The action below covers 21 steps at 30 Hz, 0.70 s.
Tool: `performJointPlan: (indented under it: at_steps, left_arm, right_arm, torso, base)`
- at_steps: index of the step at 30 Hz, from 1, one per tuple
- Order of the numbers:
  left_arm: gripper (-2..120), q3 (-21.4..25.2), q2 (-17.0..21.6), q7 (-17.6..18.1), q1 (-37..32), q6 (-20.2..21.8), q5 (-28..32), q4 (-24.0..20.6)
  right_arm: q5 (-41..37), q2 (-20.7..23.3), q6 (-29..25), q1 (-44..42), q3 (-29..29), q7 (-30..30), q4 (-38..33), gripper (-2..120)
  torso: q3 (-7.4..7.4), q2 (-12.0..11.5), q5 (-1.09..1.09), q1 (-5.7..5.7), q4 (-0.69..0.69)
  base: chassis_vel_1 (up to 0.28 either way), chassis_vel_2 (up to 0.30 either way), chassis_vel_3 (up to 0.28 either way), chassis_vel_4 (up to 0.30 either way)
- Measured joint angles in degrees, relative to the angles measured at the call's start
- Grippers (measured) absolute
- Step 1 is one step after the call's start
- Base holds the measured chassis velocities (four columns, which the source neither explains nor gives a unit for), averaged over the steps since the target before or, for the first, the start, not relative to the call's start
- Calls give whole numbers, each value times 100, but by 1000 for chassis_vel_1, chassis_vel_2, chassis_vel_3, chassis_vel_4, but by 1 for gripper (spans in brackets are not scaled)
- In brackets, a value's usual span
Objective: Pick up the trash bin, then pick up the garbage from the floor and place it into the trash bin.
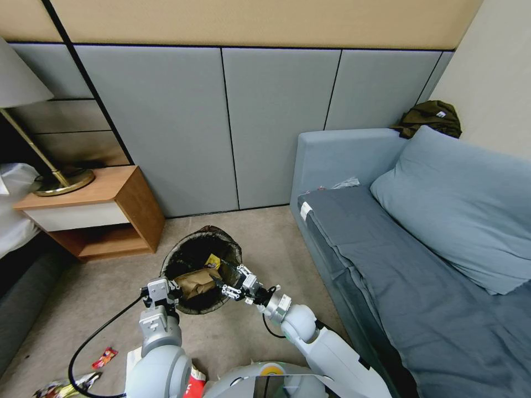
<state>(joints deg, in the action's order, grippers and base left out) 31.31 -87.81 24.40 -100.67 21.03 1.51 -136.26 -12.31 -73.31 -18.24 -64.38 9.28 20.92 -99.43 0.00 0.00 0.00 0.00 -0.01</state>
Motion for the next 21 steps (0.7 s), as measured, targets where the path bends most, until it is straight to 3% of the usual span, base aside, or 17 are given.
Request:
performJointPlan:
  at_steps: [8,17,21]
  left_arm:
    - [0,23,-13,-12,6,-1,-12,24]
    - [0,90,3,-61,43,-34,-52,118]
    - [0,149,13,-92,55,-73,-45,145]
  right_arm:
    - [87,-2,-10,-76,-86,-53,-317,108]
    - [841,-159,238,-571,-357,-759,-1499,114]
    - [1461,-281,447,-1025,-736,-1239,-2266,114]
  torso:
    - [0,0,0,0,0]
    - [0,0,0,0,0]
    - [0,0,0,0,0]
  base:
    - [0,0,0,0]
    - [0,0,0,0]
    - [0,0,0,0]
